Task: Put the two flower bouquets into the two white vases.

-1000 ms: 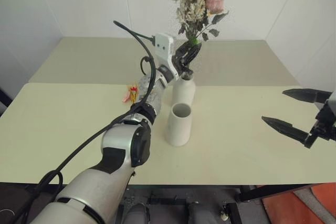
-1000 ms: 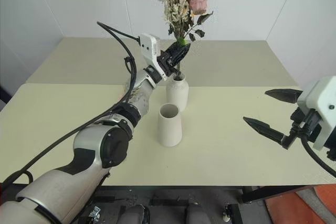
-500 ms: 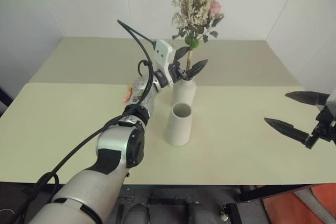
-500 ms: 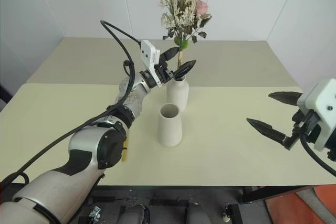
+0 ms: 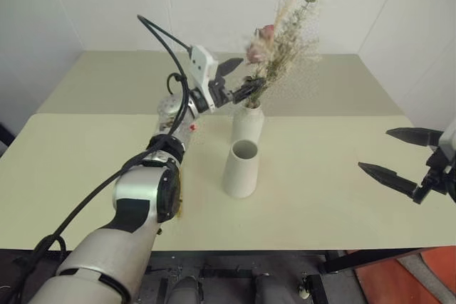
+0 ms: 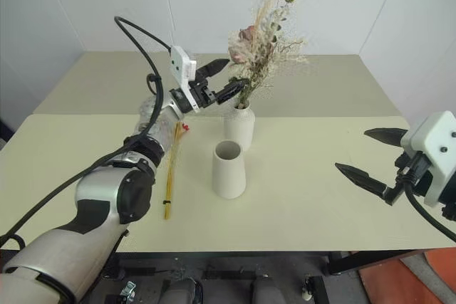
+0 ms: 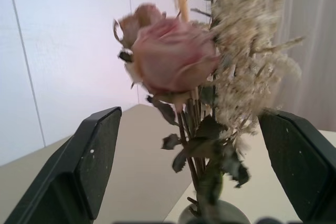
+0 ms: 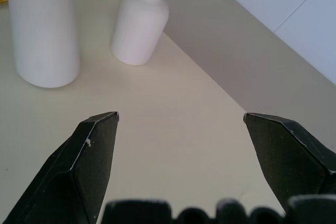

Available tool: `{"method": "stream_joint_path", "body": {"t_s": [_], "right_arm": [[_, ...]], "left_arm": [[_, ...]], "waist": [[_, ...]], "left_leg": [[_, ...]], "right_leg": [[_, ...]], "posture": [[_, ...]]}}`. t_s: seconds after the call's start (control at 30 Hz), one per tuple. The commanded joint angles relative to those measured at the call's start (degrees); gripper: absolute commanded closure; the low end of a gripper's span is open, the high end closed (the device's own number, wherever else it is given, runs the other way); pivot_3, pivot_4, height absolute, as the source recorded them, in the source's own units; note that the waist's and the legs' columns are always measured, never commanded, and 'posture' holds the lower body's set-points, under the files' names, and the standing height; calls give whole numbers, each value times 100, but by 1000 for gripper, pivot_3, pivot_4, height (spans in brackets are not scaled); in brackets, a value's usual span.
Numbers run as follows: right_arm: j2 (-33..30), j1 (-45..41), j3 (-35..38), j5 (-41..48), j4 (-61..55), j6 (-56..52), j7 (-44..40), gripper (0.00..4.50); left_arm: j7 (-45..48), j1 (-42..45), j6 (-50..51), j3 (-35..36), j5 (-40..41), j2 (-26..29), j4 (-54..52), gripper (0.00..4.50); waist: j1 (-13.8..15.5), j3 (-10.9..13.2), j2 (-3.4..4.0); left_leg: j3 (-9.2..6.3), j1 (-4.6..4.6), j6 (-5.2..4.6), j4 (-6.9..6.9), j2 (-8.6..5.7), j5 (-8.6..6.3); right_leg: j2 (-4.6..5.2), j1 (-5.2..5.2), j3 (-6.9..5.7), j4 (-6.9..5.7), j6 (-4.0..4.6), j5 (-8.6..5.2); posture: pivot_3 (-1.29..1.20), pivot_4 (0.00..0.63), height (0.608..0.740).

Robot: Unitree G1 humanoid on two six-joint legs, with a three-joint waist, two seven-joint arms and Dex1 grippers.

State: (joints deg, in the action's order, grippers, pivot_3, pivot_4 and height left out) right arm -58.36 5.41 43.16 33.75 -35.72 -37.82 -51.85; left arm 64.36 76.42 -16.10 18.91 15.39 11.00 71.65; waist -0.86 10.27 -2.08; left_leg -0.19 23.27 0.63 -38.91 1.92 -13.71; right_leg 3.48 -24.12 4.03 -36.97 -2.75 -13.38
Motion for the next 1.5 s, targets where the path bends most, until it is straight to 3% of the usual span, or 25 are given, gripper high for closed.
{"method": "stream_joint_path", "body": {"t_s": [0.03, 0.13, 0.23, 0.37, 0.5, 0.6, 0.7, 0.9, 1.03, 1.23, 1.5], "right_arm": [[1, 4, 247, -50, -133, 92, 48, 0], [-11, 42, 292, -44, -133, 77, 14, 0], [-84, 27, 294, -14, -57, 72, -69, 0], [-393, -236, 53, -47, 311, 159, -245, 0], [-667, -634, -339, -81, 749, 324, -405, 0], [-784, -981, -740, -141, 955, 425, -392, 0], [-882, -1323, -1061, -151, 1068, 449, -433, 0], [-1063, -1765, -1353, -206, 1306, 484, -564, 0], [-1034, -1757, -1384, -261, 1303, 503, -570, 0], [-955, -1604, -1225, -248, 1160, 407, -509, 0], [-952, -1427, -1007, -245, 1044, 332, -535, 0]], "left_arm": [[447, -121, 833, 417, 700, 447, -666, 28], [-320, -753, 1608, 414, 863, 643, -2007, 28], [-1777, -1578, 3401, 233, 998, 699, -4197, 28], [-3832, -2635, 6156, -403, 476, 880, -7239, 28], [-5107, -2632, 9298, -215, 512, 525, -8336, 28], [-5578, -2560, 10581, -139, 300, 251, -8770, 28], [-5834, -2567, 10860, -67, 479, 225, -8781, 28], [-6255, -2969, 10860, -306, 1250, 683, -8162, 28], [-6756, -2949, 10860, -340, 2031, 658, -7659, 28], [-7568, -2930, 10860, -304, 2403, 388, -7154, 28], [-7977, -2864, 10860, -696, 2815, 635, -6596, 28]], "waist": [[-23, -1, 2], [-45, -4, 6], [-18, -4, 6], [35, -3, 3], [91, -7, 4], [35, -9, 1], [-25, -9, 2], [-67, -11, 5], [23, -9, 2], [27, -10, 3], [3, -13, 5]], "left_leg": [[0, 0, 0, 0, 1, 0], [0, -8, 0, 2, 3, 0], [-2, -8, 0, -4, 5, 0], [-7, 1, 0, -12, 6, 0], [-9, -8, 0, -19, 5, 0], [-10, -22, 0, -19, 3, 0], [-11, -19, 1, -16, 3, 0], [-9, -22, 1, -5, 3, 0], [-10, -14, 1, -11, 2, 1], [-10, -6, 2, -8, 1, 0], [-9, -19, 2, -8, -1, 0]], "right_leg": [[0, -1, 0, 0, 0, 0], [-1, 2, 2, -4, 0, 0], [0, 5, 3, -10, 0, 0], [2, 3, 0, -13, 0, 1], [1, 11, -4, -15, 0, 1], [-1, 24, -4, -14, 0, 1], [-3, 18, -3, -14, 0, 1], [-2, 9, 6, -15, 3, 2], [0, 9, 2, -14, 3, 2], [2, 4, 2, -6, 3, 2], [1, 10, 6, -12, 4, 3]], "posture": [[0, 150, 740], [0, 150, 740], [0, 150, 740], [0, 150, 740], [0, 150, 740], [0, 150, 740], [0, 150, 740], [0, 150, 740], [0, 150, 740], [0, 150, 740], [0, 150, 740]]}}
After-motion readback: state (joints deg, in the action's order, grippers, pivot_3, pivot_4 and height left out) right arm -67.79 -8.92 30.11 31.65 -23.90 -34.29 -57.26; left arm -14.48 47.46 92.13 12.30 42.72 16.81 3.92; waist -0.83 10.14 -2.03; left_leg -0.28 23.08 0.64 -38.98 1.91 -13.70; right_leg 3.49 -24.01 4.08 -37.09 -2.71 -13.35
